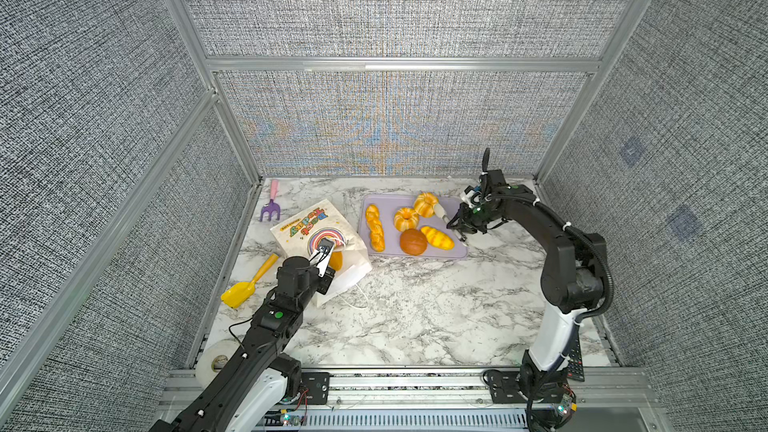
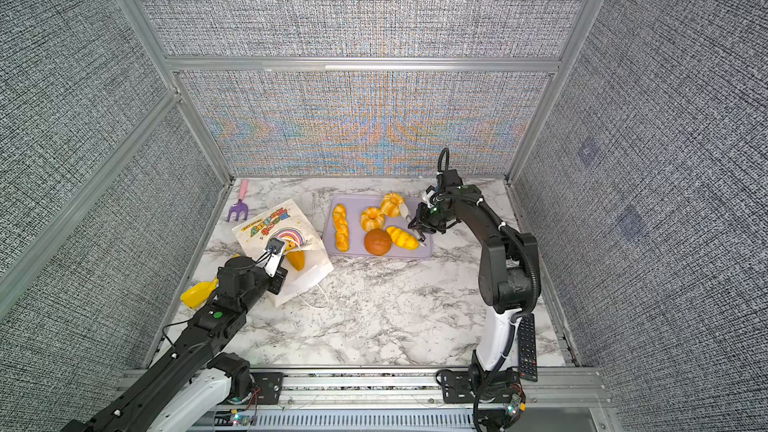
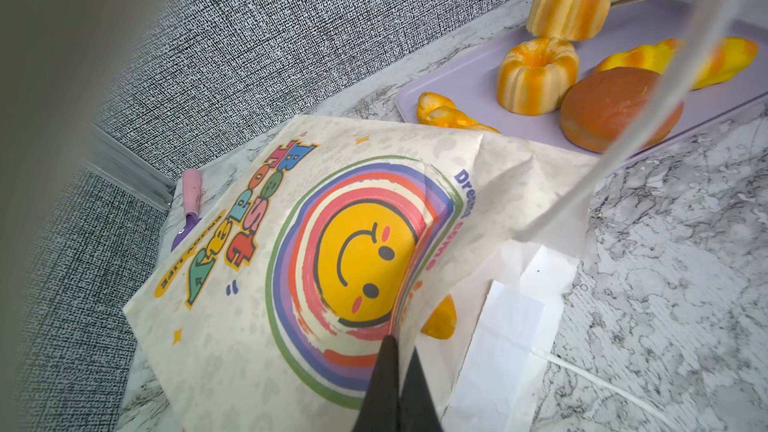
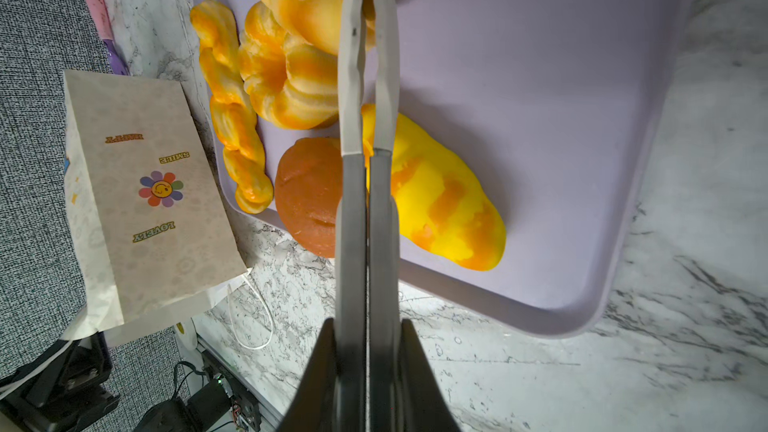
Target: Take the fake bread out of the paper bag
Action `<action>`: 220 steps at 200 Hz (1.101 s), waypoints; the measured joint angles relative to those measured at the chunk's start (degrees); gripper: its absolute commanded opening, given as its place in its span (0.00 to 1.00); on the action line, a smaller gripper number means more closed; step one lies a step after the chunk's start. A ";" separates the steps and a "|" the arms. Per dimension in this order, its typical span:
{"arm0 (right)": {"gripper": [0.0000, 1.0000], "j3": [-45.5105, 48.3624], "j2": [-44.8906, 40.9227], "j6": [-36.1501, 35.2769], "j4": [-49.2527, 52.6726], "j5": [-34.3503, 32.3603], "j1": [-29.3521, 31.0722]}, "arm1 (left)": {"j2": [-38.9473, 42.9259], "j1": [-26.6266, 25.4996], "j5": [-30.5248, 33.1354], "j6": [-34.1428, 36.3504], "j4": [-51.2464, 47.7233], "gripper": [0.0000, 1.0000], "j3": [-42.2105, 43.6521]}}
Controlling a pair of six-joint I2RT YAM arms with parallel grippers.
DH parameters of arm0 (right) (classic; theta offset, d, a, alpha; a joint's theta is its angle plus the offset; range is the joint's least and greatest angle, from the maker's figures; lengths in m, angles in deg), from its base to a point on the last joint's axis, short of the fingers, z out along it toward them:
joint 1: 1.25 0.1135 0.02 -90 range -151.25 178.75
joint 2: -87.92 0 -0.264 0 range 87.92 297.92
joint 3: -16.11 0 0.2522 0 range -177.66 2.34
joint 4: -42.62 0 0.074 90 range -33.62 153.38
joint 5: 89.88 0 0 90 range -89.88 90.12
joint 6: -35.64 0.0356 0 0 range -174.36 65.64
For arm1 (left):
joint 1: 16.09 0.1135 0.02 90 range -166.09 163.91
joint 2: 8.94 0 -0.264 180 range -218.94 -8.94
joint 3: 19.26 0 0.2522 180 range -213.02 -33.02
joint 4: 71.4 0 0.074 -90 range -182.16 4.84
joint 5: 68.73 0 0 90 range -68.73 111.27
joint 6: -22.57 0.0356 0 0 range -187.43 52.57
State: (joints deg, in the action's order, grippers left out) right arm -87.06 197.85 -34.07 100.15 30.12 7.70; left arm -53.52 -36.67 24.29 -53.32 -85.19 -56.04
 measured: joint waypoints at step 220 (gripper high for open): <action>0.22 1.31 -11.34 -1.46 3.21 -4.15 1.01 | 0.35 0.00 0.00 0.44 -0.07 0.00 -0.09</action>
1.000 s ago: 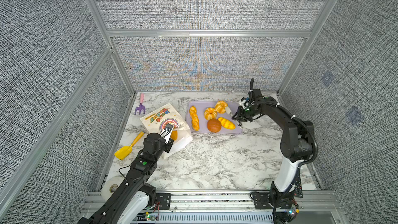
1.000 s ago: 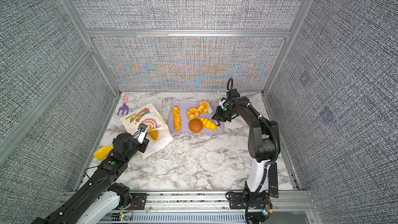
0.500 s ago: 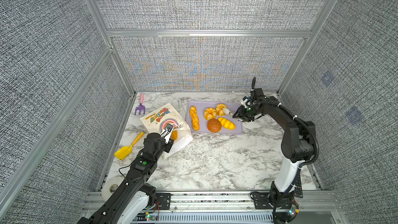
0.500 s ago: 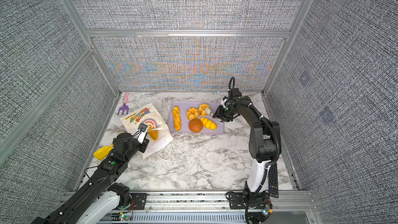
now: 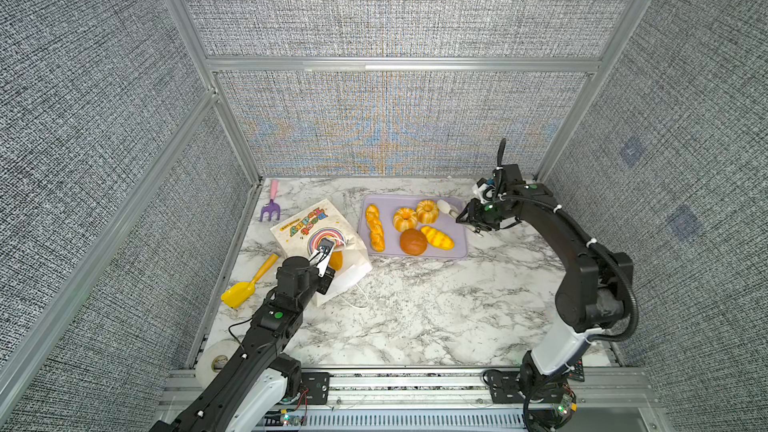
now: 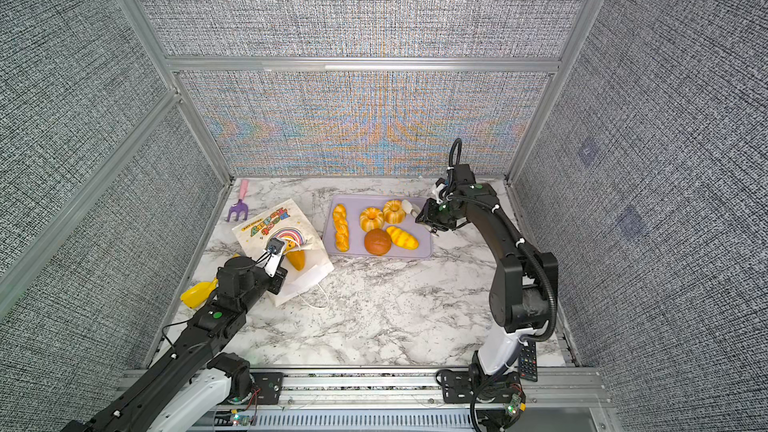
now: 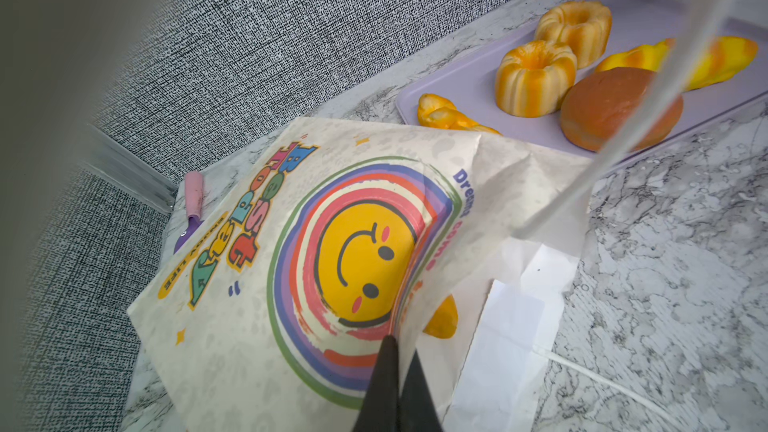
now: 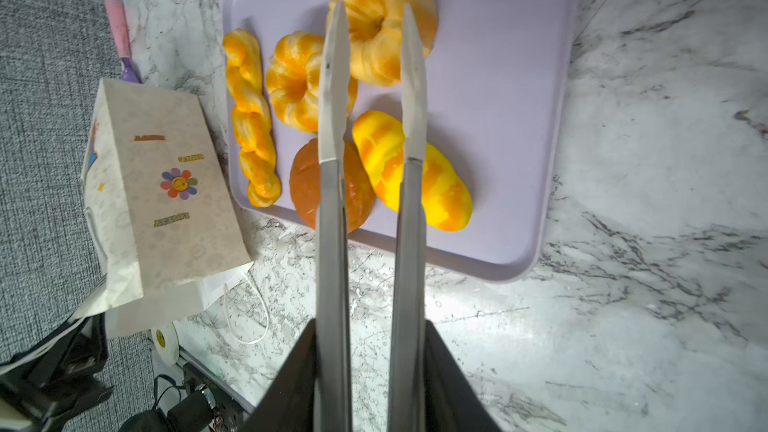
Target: Take the fake bread out of the paper bag
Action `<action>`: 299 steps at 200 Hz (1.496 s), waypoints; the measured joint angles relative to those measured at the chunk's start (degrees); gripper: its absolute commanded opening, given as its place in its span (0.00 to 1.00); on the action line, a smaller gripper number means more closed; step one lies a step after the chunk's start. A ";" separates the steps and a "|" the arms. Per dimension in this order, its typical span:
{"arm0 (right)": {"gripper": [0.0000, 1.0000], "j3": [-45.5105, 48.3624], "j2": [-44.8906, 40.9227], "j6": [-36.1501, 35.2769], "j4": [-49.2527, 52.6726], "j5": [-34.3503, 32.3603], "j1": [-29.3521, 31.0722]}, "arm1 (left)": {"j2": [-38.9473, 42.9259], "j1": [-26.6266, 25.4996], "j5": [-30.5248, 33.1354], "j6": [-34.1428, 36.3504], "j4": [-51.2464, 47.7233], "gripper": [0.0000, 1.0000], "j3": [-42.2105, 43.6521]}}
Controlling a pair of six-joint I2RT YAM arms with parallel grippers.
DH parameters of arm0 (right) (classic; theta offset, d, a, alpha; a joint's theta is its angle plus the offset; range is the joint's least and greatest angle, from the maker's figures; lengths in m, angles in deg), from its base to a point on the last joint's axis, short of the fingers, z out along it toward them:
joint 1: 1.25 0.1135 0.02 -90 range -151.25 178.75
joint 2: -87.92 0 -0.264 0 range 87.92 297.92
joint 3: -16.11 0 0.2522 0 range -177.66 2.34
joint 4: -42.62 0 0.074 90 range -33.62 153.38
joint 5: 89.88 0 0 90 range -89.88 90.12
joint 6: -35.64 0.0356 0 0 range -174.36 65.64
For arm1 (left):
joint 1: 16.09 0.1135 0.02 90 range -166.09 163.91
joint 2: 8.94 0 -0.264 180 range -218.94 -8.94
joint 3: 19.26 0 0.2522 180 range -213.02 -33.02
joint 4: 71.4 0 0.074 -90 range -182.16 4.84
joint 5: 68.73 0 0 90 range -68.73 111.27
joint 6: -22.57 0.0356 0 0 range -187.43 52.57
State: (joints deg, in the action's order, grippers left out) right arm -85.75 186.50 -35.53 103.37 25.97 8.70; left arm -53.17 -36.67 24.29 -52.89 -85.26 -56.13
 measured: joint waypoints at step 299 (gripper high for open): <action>0.00 -25.44 21.35 3.28 6.84 -12.48 16.46 | 1.27 0.00 -0.17 0.00 -0.07 0.00 0.13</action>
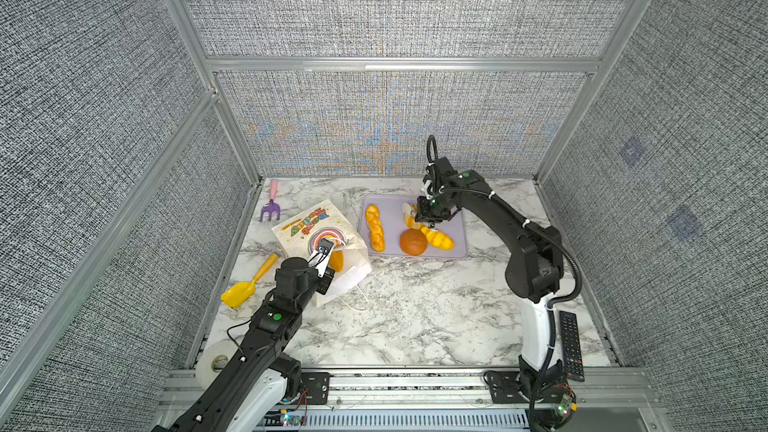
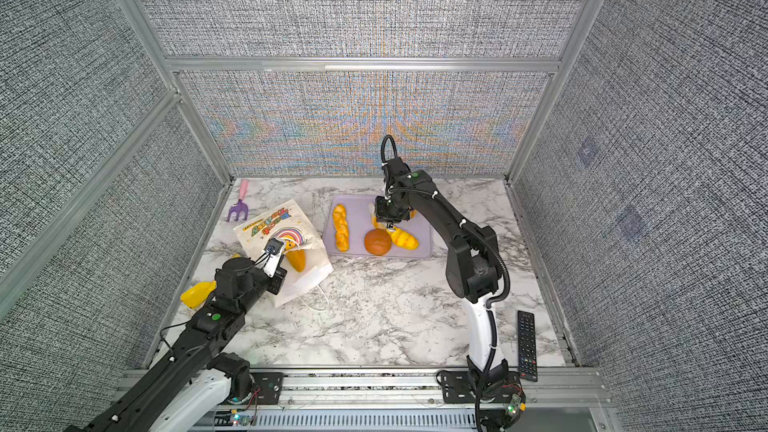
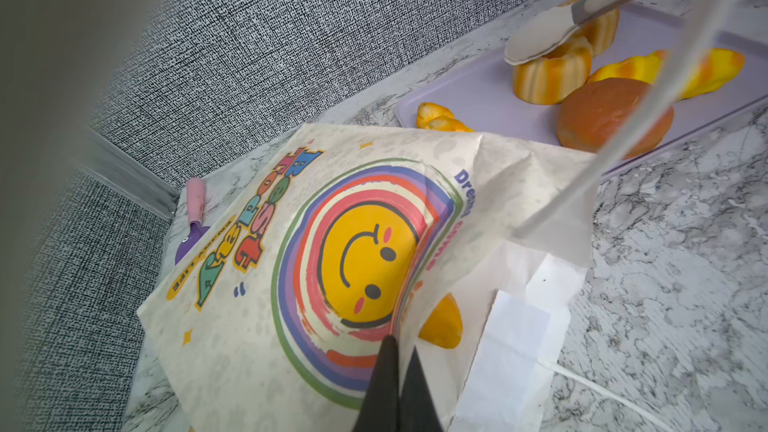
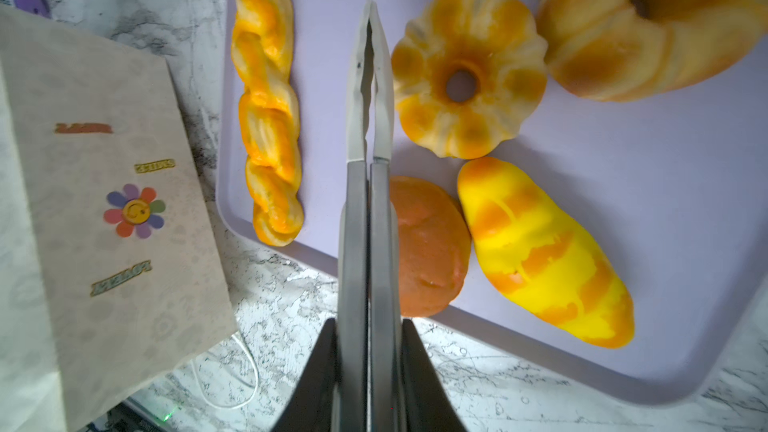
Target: Take the fake bread out of the paper bag
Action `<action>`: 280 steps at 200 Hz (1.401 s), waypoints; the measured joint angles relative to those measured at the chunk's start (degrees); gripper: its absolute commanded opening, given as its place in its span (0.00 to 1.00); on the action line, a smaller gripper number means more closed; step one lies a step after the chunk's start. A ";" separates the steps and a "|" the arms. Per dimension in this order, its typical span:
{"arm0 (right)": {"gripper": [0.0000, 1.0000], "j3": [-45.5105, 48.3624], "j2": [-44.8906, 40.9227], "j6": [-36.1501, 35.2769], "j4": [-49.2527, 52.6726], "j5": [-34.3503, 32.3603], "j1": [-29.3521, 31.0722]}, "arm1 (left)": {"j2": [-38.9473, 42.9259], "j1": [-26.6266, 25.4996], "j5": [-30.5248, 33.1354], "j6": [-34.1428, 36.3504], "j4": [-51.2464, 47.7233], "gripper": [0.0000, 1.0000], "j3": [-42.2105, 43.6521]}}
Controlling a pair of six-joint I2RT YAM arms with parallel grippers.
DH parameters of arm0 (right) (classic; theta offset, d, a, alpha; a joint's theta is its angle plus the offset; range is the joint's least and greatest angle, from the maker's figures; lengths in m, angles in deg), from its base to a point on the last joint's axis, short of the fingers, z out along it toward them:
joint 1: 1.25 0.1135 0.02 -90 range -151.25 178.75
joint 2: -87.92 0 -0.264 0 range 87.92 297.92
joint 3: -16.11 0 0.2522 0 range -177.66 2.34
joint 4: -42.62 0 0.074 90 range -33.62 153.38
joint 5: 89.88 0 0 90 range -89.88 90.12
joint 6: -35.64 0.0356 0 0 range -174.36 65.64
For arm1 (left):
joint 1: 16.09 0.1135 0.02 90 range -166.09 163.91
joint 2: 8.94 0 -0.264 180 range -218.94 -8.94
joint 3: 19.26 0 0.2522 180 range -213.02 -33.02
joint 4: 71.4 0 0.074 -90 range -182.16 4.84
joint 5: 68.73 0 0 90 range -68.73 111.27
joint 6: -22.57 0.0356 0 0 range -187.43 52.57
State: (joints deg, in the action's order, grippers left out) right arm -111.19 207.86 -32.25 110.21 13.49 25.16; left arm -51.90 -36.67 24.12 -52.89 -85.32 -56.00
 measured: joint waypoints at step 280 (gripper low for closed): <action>0.38 40.83 -24.72 8.15 -31.10 1.53 28.98 | -1.51 0.00 -0.22 -0.22 0.07 0.00 0.00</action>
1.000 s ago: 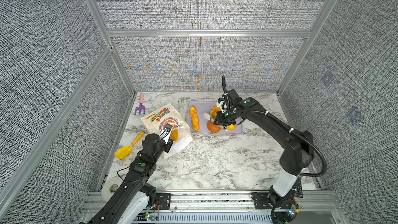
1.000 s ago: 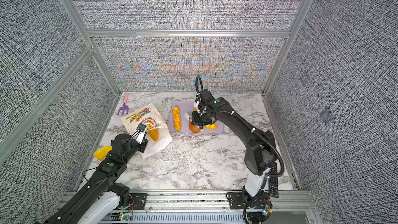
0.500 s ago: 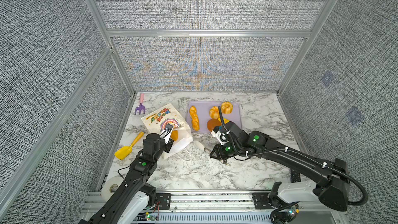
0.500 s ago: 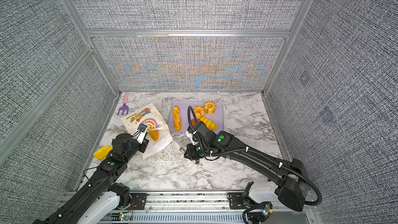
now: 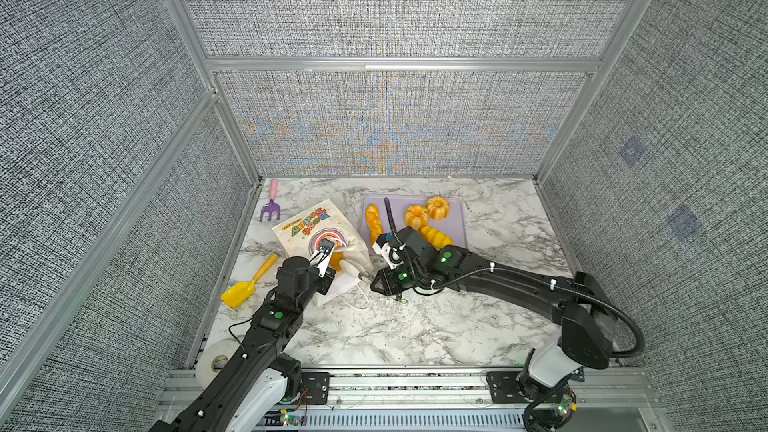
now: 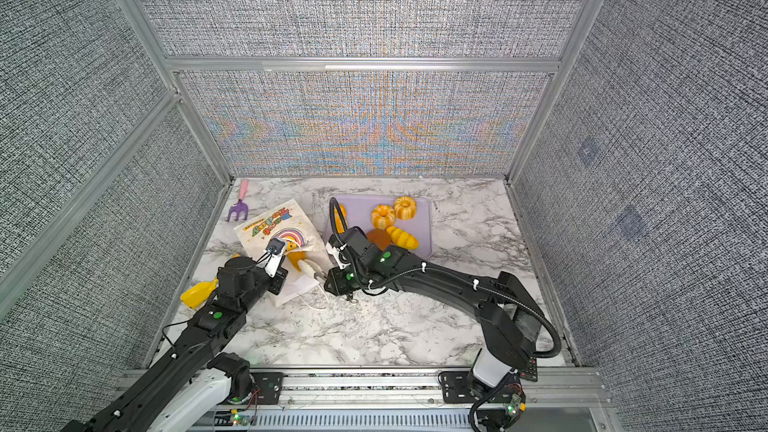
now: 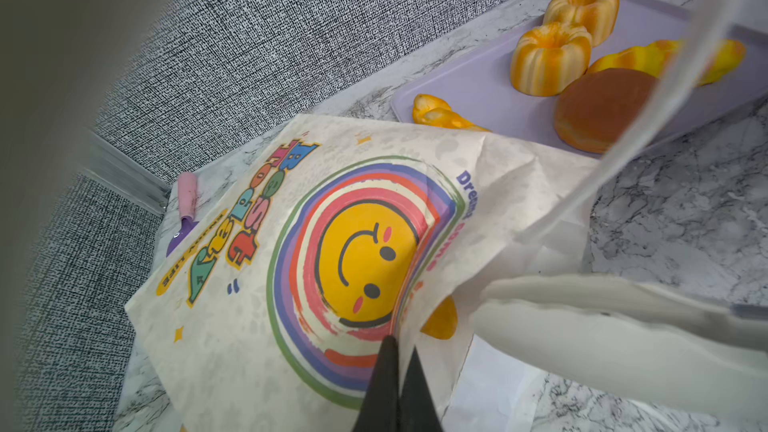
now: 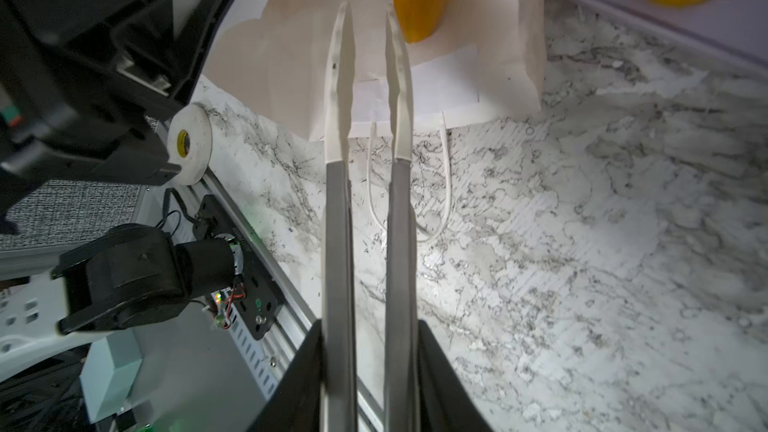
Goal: Take the fake bread out of the paper bag
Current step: 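Swing the open right tongs back into the paper bag mouth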
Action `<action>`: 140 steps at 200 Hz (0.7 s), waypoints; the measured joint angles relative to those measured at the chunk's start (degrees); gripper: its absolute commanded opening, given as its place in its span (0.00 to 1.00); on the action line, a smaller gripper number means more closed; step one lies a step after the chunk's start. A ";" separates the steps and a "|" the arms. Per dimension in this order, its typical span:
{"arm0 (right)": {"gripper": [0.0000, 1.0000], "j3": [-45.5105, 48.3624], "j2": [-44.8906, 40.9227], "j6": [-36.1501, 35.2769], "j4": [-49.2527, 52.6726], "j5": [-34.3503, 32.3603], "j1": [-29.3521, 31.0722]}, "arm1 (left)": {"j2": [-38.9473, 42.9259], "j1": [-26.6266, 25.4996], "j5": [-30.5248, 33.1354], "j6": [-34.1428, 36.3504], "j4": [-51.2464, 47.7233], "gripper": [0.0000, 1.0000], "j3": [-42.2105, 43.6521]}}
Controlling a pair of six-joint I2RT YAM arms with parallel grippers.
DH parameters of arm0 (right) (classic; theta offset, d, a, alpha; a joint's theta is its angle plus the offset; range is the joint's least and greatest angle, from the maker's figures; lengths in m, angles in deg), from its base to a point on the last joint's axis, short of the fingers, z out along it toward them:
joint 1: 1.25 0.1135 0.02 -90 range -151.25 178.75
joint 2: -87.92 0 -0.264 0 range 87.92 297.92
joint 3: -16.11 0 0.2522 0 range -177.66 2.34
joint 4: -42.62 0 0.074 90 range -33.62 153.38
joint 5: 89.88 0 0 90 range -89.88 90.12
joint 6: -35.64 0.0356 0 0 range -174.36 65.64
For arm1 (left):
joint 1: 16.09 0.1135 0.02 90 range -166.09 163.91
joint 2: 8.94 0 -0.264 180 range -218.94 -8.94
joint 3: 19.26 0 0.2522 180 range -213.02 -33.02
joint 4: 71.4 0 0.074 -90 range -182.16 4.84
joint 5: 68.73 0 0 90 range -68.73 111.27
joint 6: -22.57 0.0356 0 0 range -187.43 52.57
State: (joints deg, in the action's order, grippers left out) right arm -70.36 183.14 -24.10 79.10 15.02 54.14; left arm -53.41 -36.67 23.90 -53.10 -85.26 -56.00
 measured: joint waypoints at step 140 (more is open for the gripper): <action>0.46 -4.85 10.03 -8.66 -4.90 -2.12 -4.07 | -0.46 0.00 0.00 0.00 0.09 0.00 0.00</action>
State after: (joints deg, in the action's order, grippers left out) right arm -75.22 193.17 -32.76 74.21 12.90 50.08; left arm -53.87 -36.67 23.90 -53.10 -85.17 -56.00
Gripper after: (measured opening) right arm 0.460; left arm 0.057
